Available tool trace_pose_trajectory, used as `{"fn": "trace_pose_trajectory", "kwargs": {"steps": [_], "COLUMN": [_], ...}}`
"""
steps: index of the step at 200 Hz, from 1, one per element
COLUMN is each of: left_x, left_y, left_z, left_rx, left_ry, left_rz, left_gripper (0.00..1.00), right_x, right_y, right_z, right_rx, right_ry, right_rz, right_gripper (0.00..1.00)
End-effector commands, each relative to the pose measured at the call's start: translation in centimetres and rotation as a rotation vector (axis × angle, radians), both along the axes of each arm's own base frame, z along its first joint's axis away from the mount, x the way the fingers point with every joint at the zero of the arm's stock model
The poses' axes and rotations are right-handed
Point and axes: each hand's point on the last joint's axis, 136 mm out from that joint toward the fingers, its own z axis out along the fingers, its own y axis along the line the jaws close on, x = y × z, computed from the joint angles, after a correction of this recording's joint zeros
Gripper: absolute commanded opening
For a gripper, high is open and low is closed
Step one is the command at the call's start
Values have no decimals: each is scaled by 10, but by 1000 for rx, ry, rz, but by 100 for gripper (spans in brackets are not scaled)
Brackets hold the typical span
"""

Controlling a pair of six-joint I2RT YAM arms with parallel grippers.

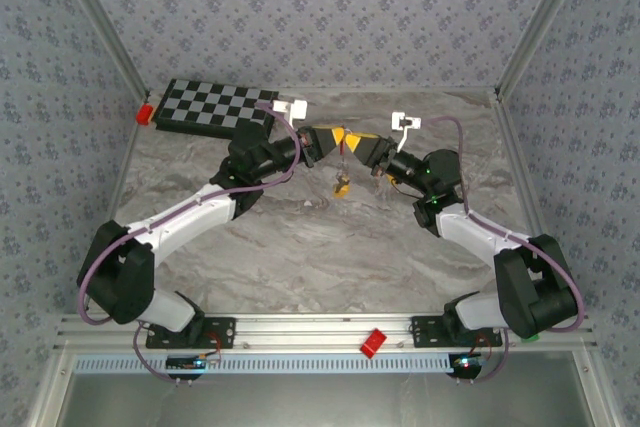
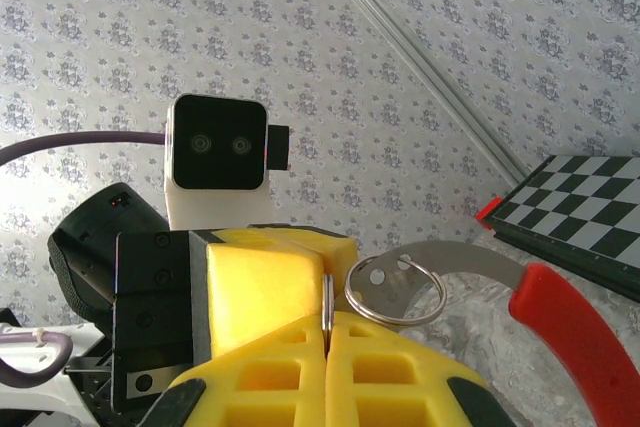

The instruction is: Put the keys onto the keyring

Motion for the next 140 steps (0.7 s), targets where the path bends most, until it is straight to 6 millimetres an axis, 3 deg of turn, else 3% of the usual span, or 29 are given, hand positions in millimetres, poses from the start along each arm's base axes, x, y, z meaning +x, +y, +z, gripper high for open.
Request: {"fn": "trace_pose_trajectory", "kwargs": {"steps": [1, 54, 80, 140], "left_x": [-16, -9, -9, -4], "left_y": [-9, 1, 4, 10], "left_z": [5, 3, 3, 4], "left_rx": [22, 109, 143, 164], "left_ry": [-46, -97, -122, -133], "left_rz": [-56, -23, -37, -41], "left_gripper": [0, 0, 0, 0], "right_x": [-7, -1, -1, 2], "right_y": [-1, -16, -23, -20], "right_z": [9, -7, -11, -19], "right_rx": [6, -74, -142, -200], "right_ry": [-44, -20, -32, -21], "right_rz": [11, -70, -117, -97], "right_gripper": [13, 33, 35, 35]}}
